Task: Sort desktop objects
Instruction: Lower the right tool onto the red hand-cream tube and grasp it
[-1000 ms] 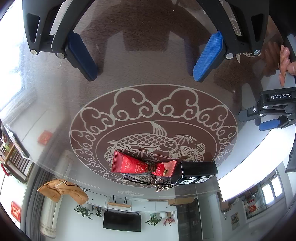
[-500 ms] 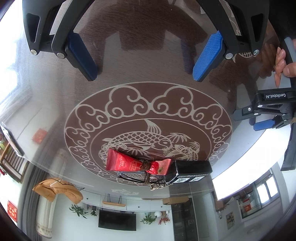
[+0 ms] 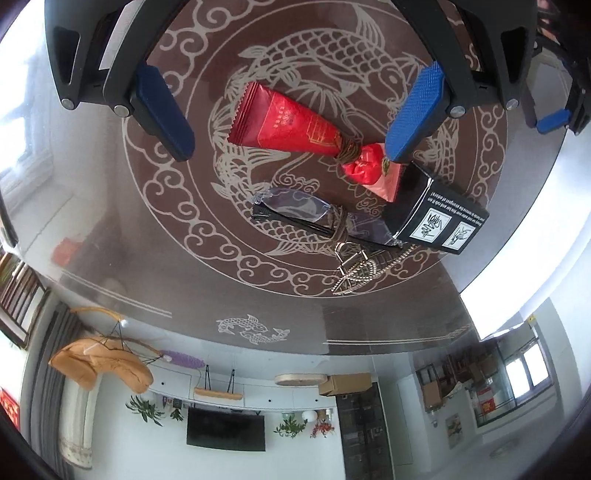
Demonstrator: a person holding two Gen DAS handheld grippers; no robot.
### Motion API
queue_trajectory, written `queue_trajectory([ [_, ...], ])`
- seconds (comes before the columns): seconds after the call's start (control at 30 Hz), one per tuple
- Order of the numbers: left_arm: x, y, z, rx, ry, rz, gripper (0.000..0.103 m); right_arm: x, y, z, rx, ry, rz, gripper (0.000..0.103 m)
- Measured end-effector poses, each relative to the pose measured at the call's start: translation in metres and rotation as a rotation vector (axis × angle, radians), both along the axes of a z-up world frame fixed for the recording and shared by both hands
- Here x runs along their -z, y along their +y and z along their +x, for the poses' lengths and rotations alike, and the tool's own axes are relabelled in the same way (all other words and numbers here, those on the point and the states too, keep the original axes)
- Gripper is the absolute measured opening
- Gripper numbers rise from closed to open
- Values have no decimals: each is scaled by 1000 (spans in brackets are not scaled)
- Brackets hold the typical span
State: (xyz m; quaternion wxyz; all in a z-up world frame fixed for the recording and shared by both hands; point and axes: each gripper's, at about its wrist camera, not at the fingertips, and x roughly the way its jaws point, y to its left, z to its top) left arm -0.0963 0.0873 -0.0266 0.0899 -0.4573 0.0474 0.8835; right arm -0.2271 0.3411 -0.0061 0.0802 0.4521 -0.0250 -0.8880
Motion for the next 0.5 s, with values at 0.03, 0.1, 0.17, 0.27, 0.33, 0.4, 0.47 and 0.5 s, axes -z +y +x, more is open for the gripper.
queue_trajectory([
  [0.03, 0, 0, 0, 0, 0, 0, 103, 5, 1, -3, 16, -11, -28, 103],
  [0.1, 0, 0, 0, 0, 0, 0, 103, 14, 1, -4, 22, -30, -68, 103],
  [0.17, 0, 0, 0, 0, 0, 0, 103, 19, -5, 2, -3, -12, -44, 103],
  [0.27, 0, 0, 0, -1, 0, 1, 103, 22, -20, 15, -110, -1, 6, 103],
  [0.33, 0, -1, -1, 0, 0, 2, 103, 22, -29, 29, -198, -11, 24, 103],
  [0.4, 0, -1, -2, -1, 0, 1, 103, 24, -38, 49, -292, -27, 43, 103],
  [0.47, 0, -1, -1, -1, 0, 2, 103, 25, -46, 68, -390, -50, 74, 103],
  [0.5, 0, -1, -2, -1, 0, 2, 103, 26, -48, 76, -432, -61, 99, 103],
])
